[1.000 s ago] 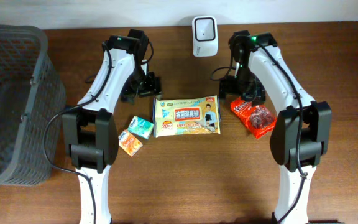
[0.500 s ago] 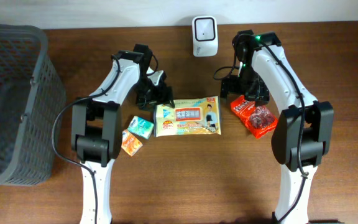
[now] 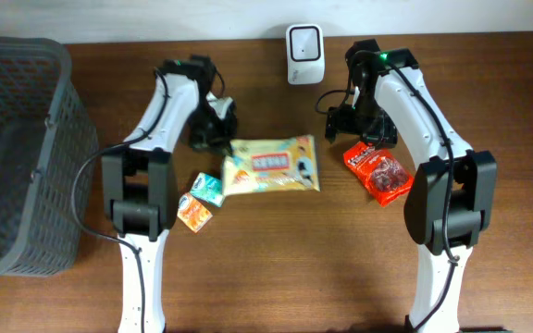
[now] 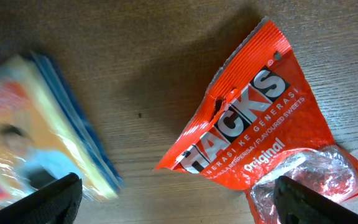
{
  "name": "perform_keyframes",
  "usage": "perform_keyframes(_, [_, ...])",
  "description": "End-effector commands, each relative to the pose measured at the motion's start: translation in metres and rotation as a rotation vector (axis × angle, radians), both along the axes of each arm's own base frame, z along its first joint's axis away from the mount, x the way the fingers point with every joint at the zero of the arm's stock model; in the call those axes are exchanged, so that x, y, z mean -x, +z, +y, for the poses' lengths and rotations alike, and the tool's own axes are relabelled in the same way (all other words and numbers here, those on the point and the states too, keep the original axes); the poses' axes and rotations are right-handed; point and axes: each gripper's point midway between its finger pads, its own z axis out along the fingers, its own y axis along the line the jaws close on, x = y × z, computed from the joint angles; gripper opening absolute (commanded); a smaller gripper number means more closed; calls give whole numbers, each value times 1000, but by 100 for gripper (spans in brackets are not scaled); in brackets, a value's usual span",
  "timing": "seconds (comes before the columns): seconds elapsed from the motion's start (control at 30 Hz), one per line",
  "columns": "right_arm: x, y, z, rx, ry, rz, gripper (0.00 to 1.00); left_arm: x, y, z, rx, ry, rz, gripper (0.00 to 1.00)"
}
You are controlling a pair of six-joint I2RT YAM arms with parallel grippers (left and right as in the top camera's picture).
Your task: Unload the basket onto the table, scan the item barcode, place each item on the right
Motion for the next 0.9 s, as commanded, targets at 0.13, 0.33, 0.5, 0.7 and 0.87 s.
perform_keyframes(0.13, [-4,3,-4,17,-8,-17,99,-49,152,123,-639,227,-408,0])
perform_keyframes(0.33, [-4,3,-4,17,-8,-17,98,-47,211,178,-991,217,-542,0])
perform_keyframes(0.5, [-4,3,-4,17,-8,-17,99,-45,230,197,-1131,216,-565,0])
perform_keyframes(0.7, [-4,3,-4,17,-8,-17,99,-46,197,131,-905,56,-534,0])
perform_keyframes(0.87, [-4,3,-4,17,-8,-17,99,-26,149,102,-970,-77,-407,0])
